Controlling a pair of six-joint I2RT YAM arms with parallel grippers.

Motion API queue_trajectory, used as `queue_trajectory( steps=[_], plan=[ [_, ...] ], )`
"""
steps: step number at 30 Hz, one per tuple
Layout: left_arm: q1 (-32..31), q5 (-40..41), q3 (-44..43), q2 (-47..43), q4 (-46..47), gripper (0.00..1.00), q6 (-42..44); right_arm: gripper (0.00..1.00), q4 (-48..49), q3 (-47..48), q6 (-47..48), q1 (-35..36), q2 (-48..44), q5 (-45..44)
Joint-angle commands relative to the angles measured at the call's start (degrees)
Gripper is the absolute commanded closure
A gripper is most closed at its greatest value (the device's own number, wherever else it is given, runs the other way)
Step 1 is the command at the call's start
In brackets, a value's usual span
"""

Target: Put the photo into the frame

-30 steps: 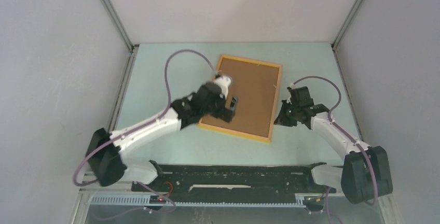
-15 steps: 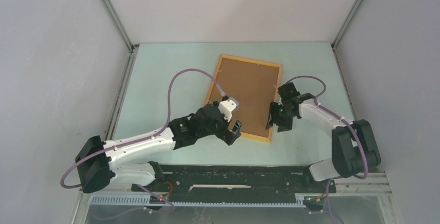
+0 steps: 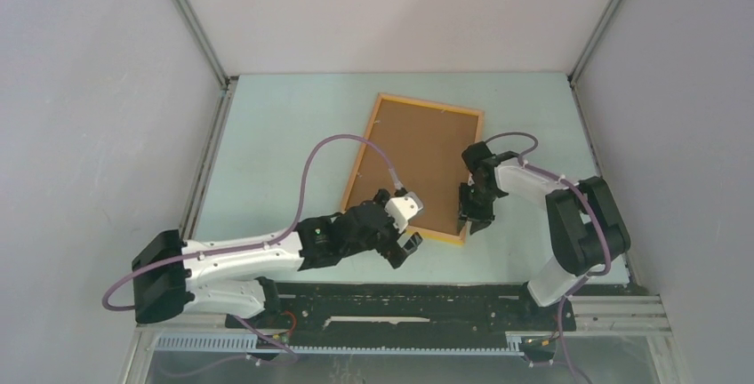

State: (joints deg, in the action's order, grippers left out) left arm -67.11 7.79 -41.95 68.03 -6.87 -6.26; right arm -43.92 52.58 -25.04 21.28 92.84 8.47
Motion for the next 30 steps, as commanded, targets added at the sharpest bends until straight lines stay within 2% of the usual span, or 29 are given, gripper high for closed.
queue_trajectory(
  steps=[1, 8, 14, 22, 25, 28, 30],
  plan=[
    [-2.61, 8.29, 0.87, 2.49, 6.41, 0.0, 4.7, 0.6, -0.27, 2.18, 0.19, 0.95, 2.93, -0.99],
    [-4.95, 16.97, -4.84, 13.77, 5.07, 0.0, 9.86, 1.0, 0.02, 2.44, -1.15, 2.15, -0.24, -4.34],
    [-6.84, 18.03, -5.28, 18.33, 6.61, 0.0, 13.31, 1.0, -2.32, 4.97, -1.97, 1.35, -4.74, 1.19],
    [-8.78, 28.33, -6.37, 23.62, 12.65, 0.01, 17.5, 1.0, -6.96, 7.78, -2.28, 0.44, -7.2, 5.4],
    [-10.19, 36.93, -7.9, 27.37, 15.66, 0.01, 20.9, 1.0, -8.17, 8.55, -2.69, 0.59, -7.7, 5.53],
    [-11.47, 49.04, -8.95, 31.44, 22.73, 0.0, 25.07, 1.0, -8.97, 9.37, -3.16, 0.67, -8.14, 5.24],
    [-11.81, 54.33, -10.12, 34.36, 26.59, 0.02, 27.95, 1.0, -9.32, 9.77, -3.28, 0.82, -8.28, 4.96]
  ],
)
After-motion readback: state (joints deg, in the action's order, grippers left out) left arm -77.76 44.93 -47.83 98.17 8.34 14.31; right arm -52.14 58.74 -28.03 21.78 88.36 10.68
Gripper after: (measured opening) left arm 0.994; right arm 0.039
